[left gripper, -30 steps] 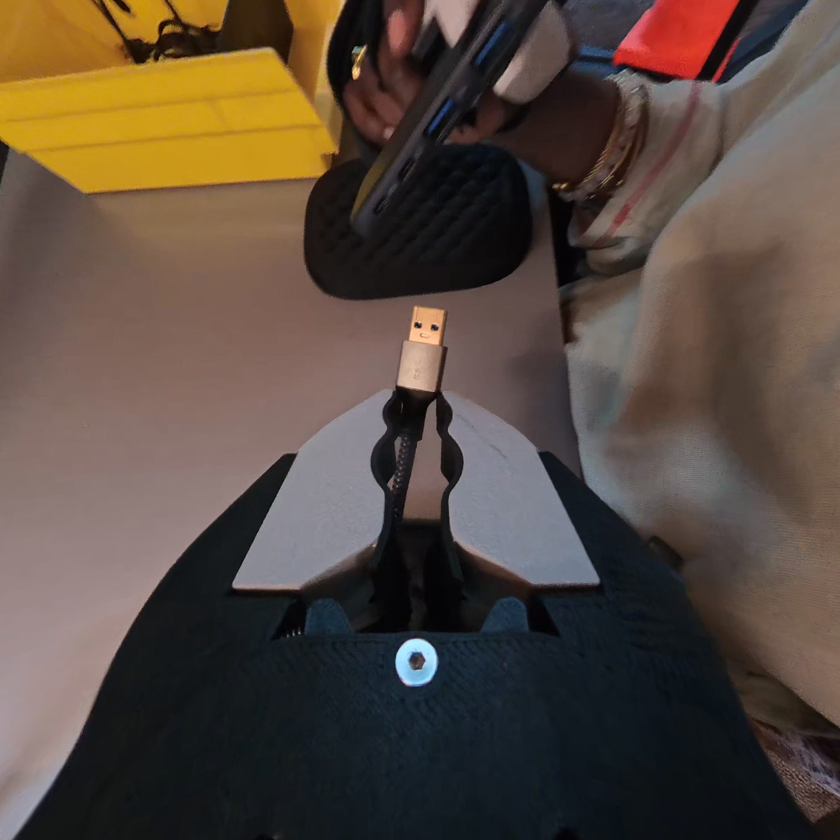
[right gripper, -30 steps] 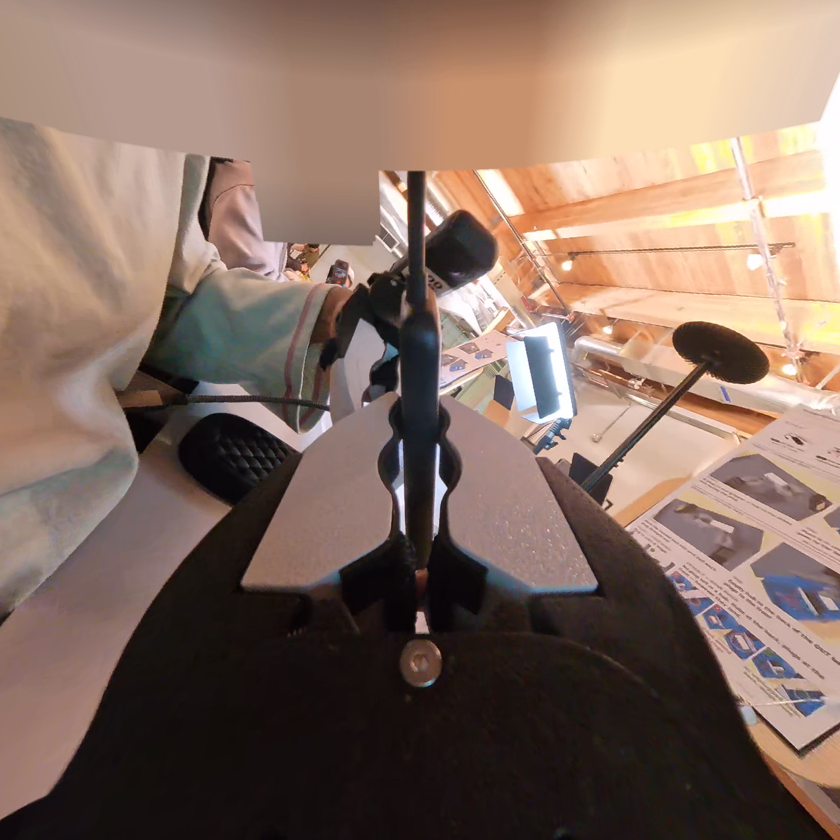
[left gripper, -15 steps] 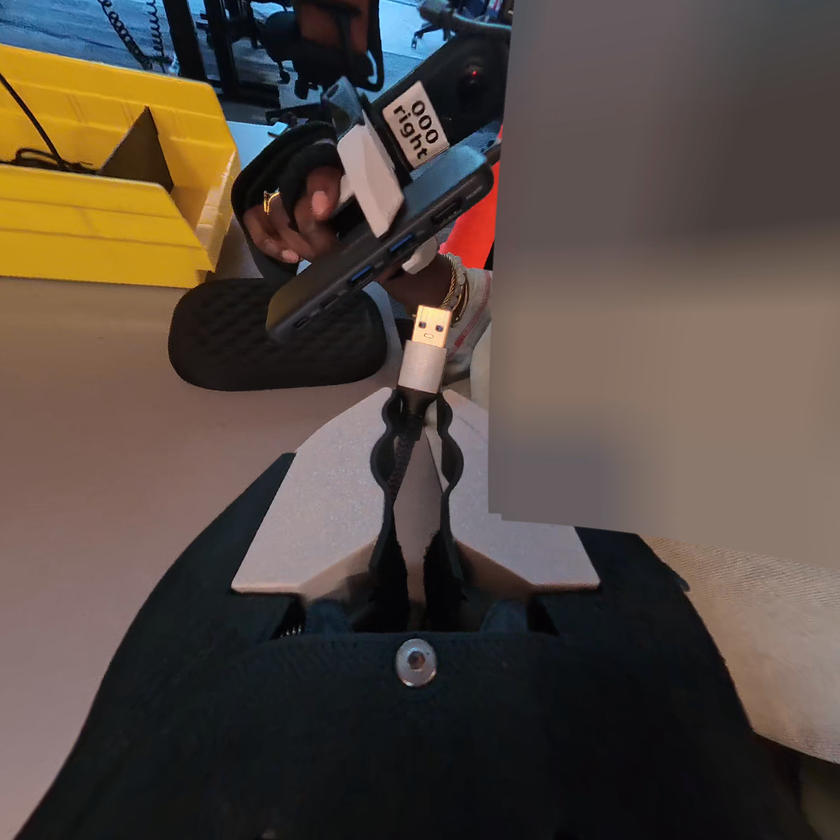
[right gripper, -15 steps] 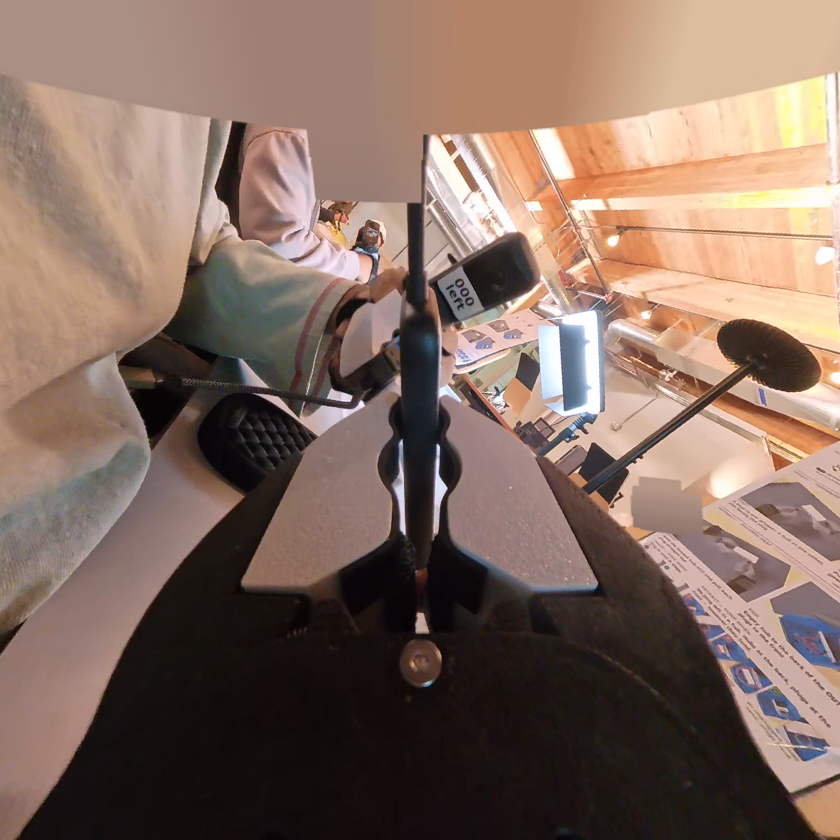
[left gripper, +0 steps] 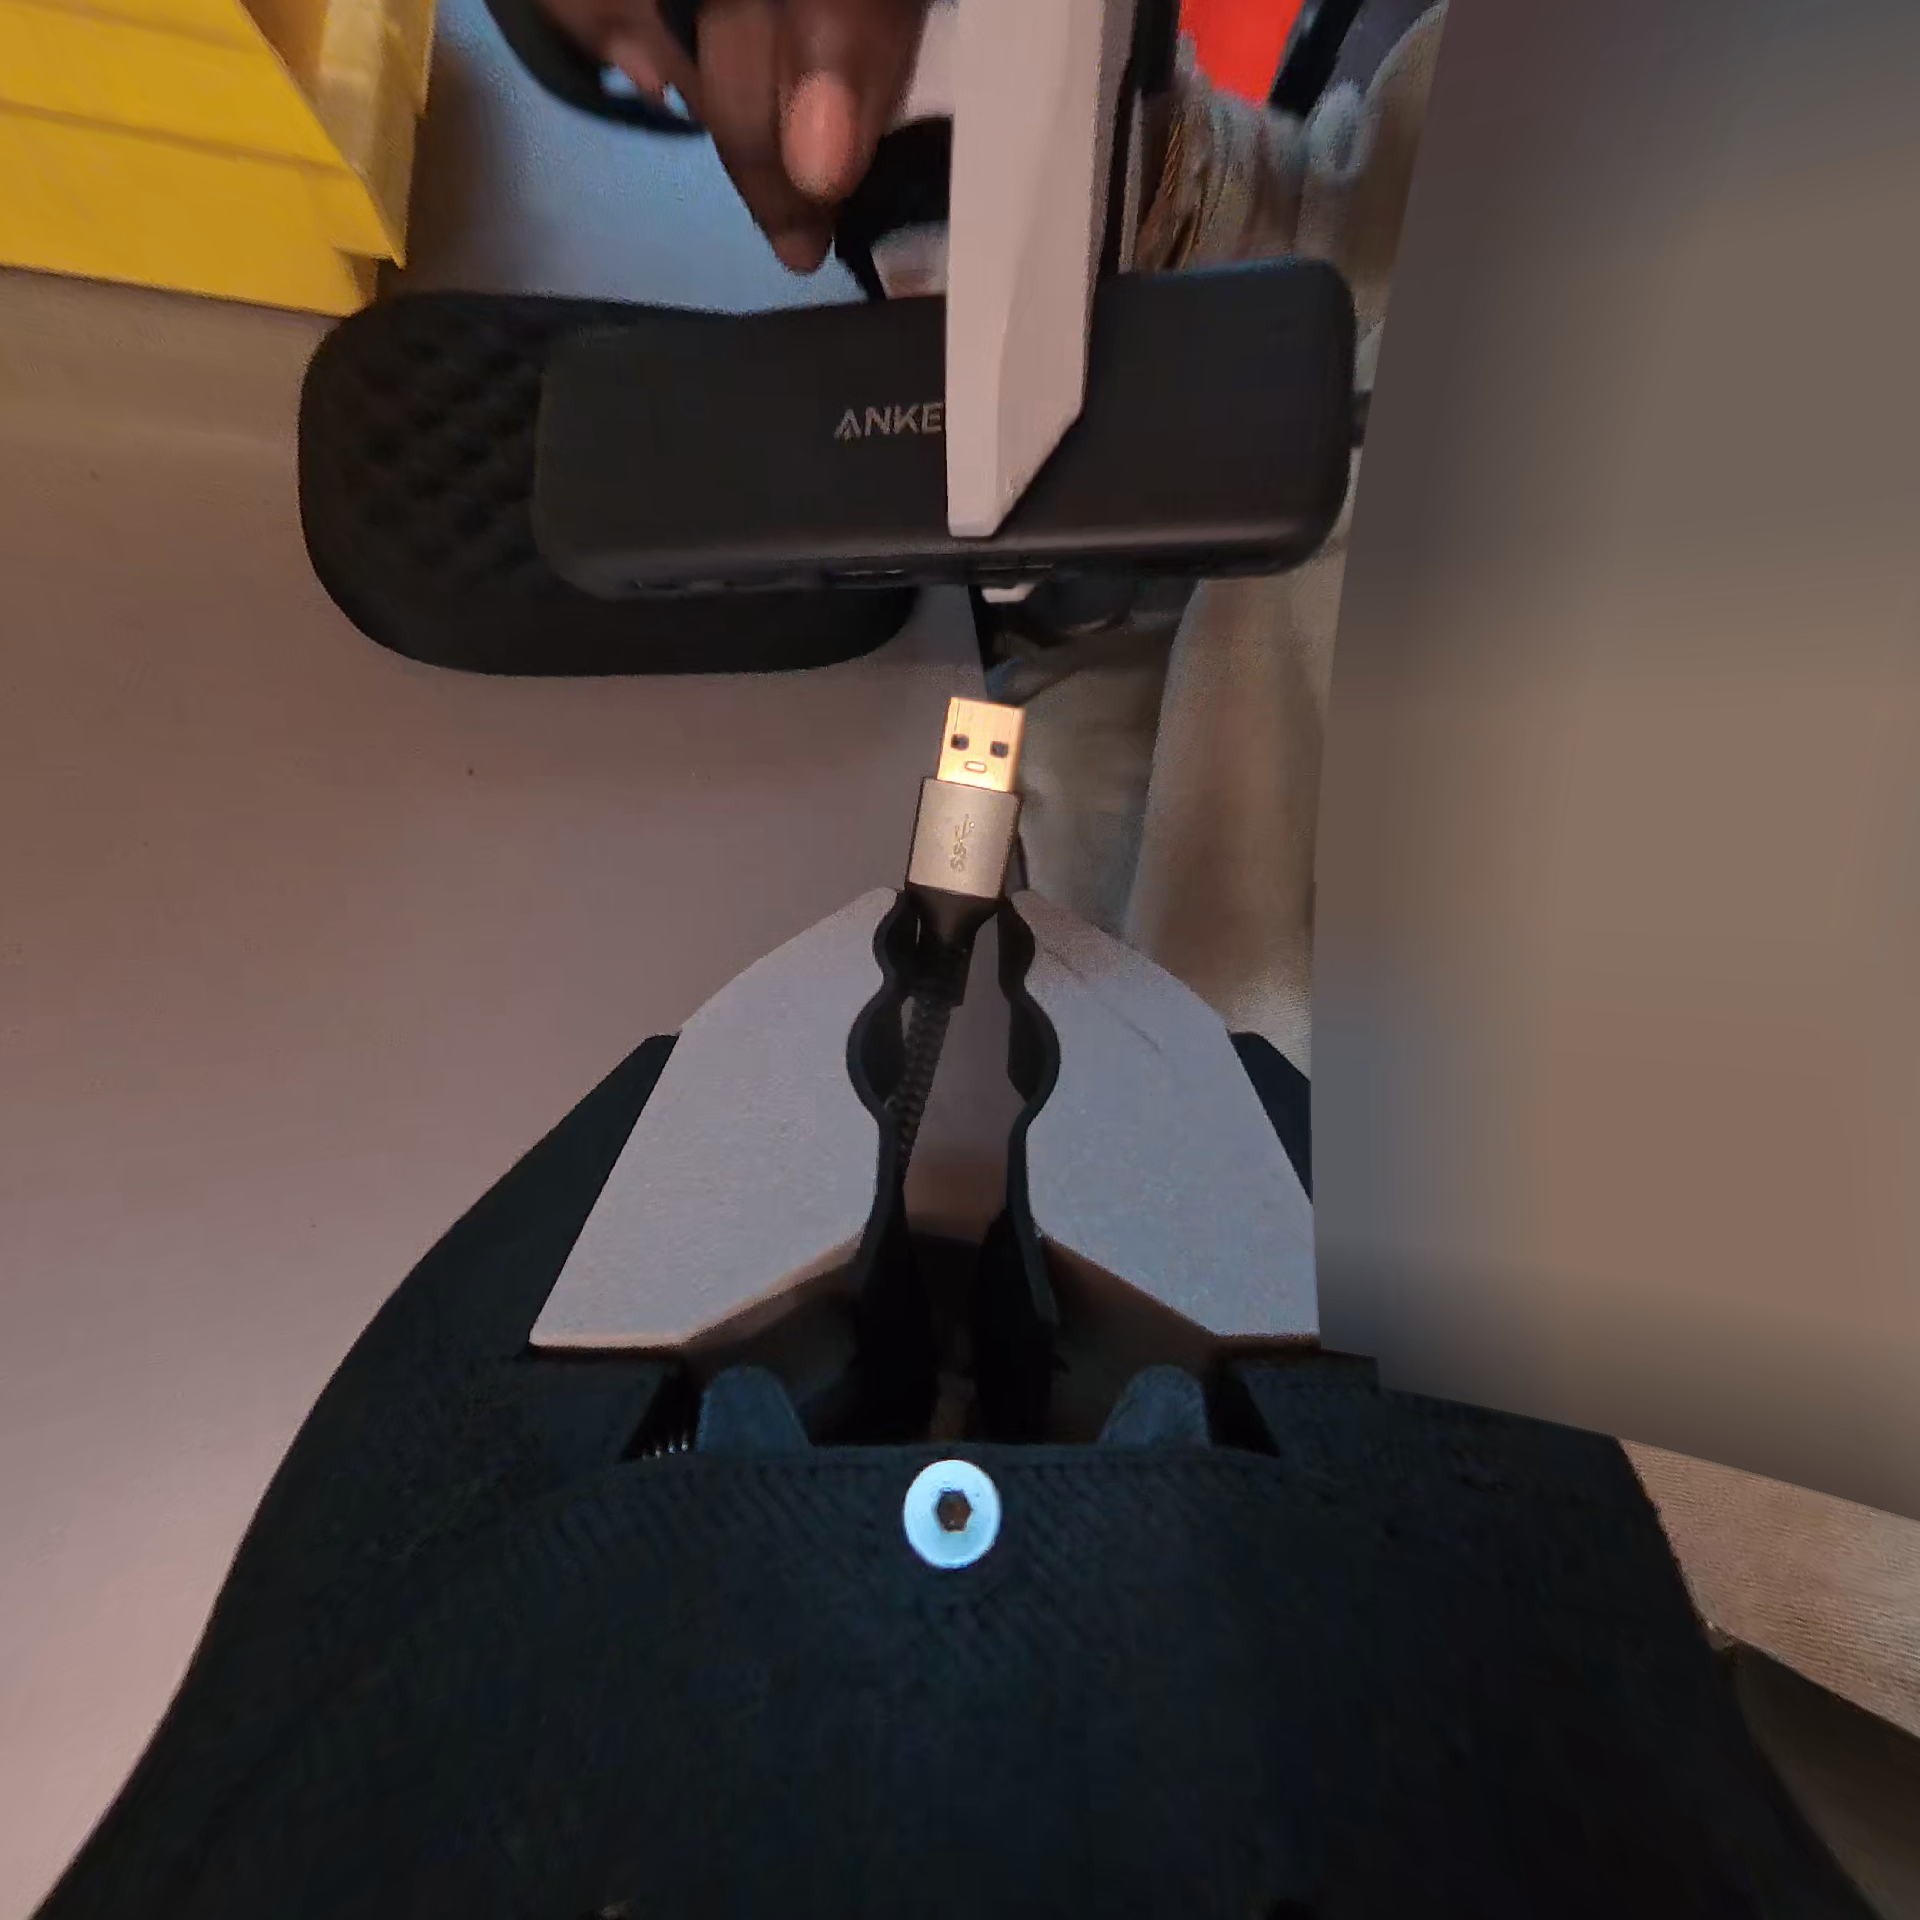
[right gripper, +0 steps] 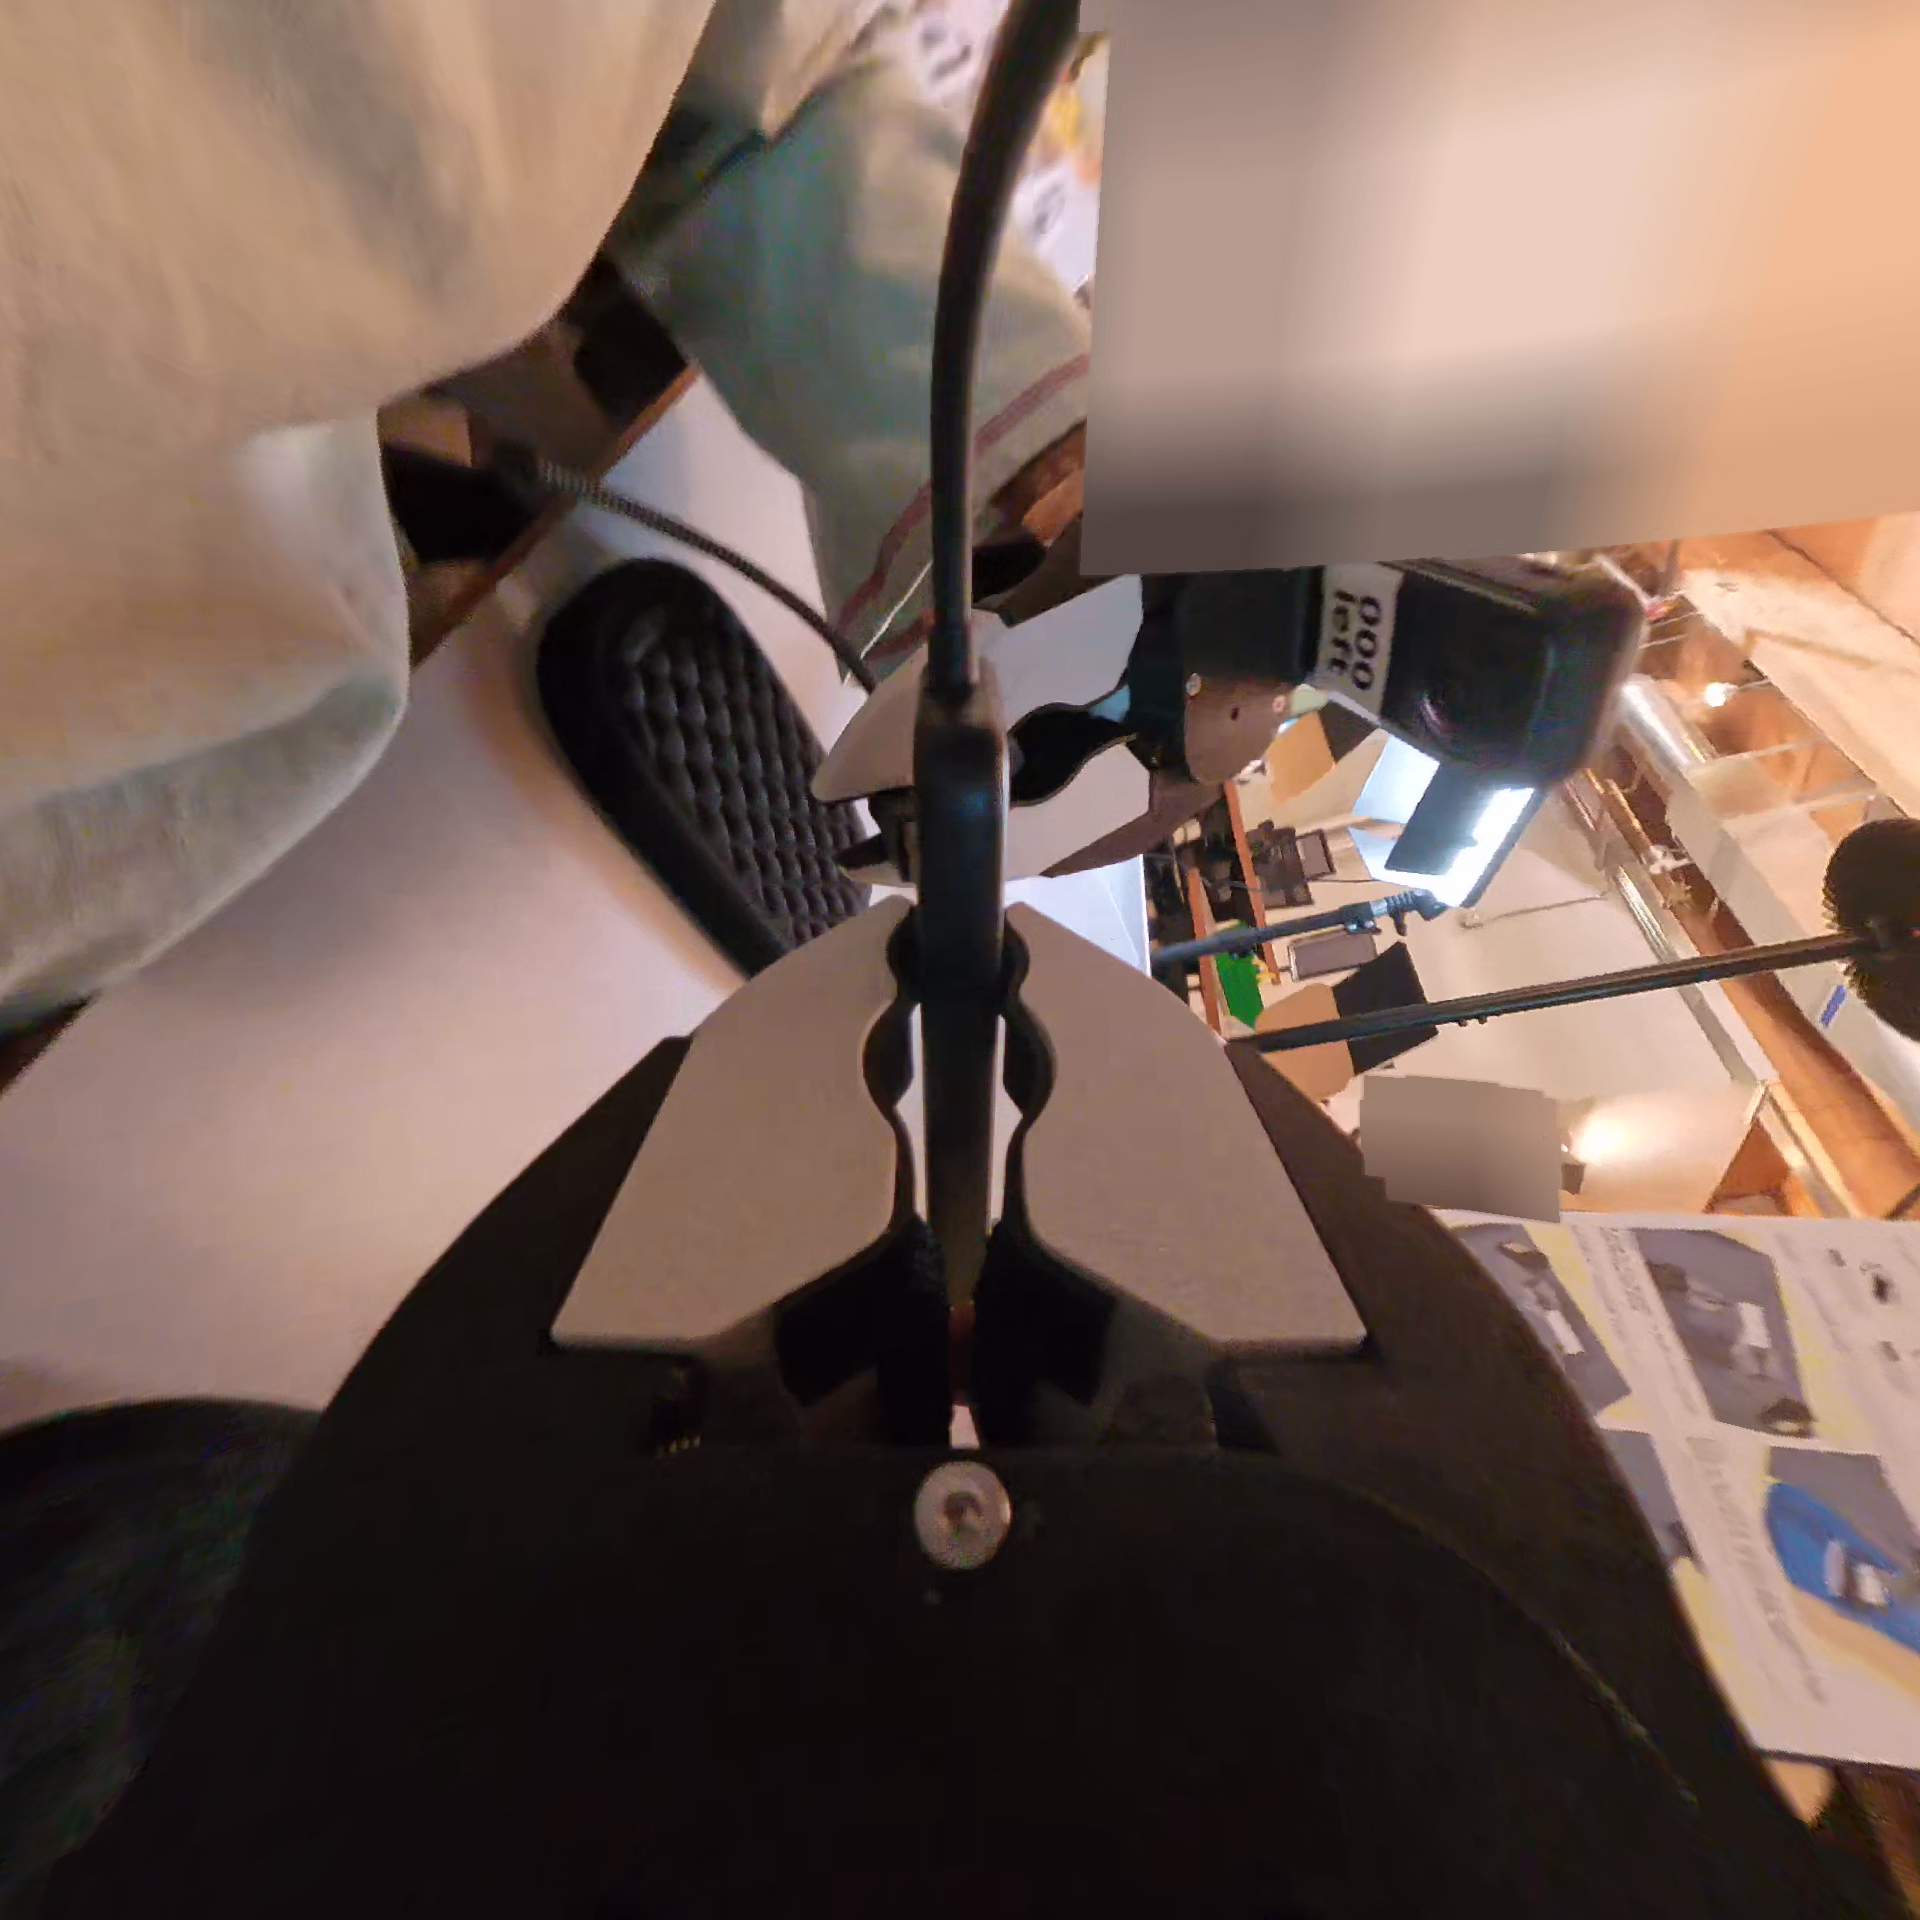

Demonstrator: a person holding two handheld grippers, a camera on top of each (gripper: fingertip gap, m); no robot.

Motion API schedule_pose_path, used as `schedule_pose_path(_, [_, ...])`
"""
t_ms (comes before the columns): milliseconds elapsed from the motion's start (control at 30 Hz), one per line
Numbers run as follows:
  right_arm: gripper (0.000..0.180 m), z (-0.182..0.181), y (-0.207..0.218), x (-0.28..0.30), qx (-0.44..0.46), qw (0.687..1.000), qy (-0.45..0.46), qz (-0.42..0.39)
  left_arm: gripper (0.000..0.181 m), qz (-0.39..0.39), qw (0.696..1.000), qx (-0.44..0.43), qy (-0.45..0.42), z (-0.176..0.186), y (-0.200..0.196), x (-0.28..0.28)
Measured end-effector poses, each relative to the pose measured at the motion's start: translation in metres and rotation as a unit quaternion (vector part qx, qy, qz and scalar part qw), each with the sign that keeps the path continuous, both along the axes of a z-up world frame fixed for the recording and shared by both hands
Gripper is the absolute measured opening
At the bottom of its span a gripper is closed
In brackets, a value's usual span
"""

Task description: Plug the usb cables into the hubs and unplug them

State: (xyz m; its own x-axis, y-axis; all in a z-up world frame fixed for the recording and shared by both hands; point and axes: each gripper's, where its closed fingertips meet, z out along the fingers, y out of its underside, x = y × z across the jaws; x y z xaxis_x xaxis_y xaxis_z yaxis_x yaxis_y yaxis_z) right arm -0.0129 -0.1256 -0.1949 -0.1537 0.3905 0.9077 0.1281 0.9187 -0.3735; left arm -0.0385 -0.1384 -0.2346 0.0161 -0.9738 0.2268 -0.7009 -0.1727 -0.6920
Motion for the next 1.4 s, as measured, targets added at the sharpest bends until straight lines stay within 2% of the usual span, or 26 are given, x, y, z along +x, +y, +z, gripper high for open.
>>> schedule_pose_path(33, [0.012,-0.002,0.001,-0.001,0.017,1.0,-0.015,-0.007,0.015,-0.003,1.0,0.001,0.011,-0.003,0.0,0.001])
schedule_pose_path(267, [0.012,-0.018,0.005,-0.009,0.063,0.994,-0.079,-0.029,0.015,-0.004,0.998,0.035,0.045,-0.007,0.007,0.002])
schedule_pose_path(700, [0.012,-0.024,0.007,-0.013,0.065,0.994,-0.081,-0.025,0.015,-0.012,0.996,0.062,0.06,-0.011,0.01,0.005])
schedule_pose_path(867, [0.012,-0.028,0.014,-0.01,0.071,0.993,-0.086,-0.039,0.014,-0.004,0.999,0.039,0.025,-0.012,0.017,0.012])
schedule_pose_path(967, [0.012,-0.041,0.016,-0.012,0.071,0.99,-0.114,-0.034,0.014,-0.012,0.997,0.052,0.053,-0.024,0.018,0.014])
schedule_pose_path(1200, [0.012,-0.04,0.021,-0.012,0.051,0.994,-0.085,-0.039,0.015,0.001,0.999,0.041,0.029,-0.024,0.022,0.015])
schedule_pose_path(1267, [0.012,-0.037,0.026,-0.011,0.038,0.996,-0.059,-0.055,0.019,0.027,0.999,0.047,-0.005,-0.014,0.031,0.023])
schedule_pose_path(1333, [0.012,-0.029,0.033,-0.009,0.016,0.997,-0.012,-0.071,0.038,0.062,0.993,0.04,-0.09,0.012,0.036,0.026])
schedule_pose_path(1400, [0.012,-0.019,0.04,0.0,-0.013,0.995,0.039,-0.088,0.053,0.127,0.972,0.057,-0.189,0.044,0.049,0.017])
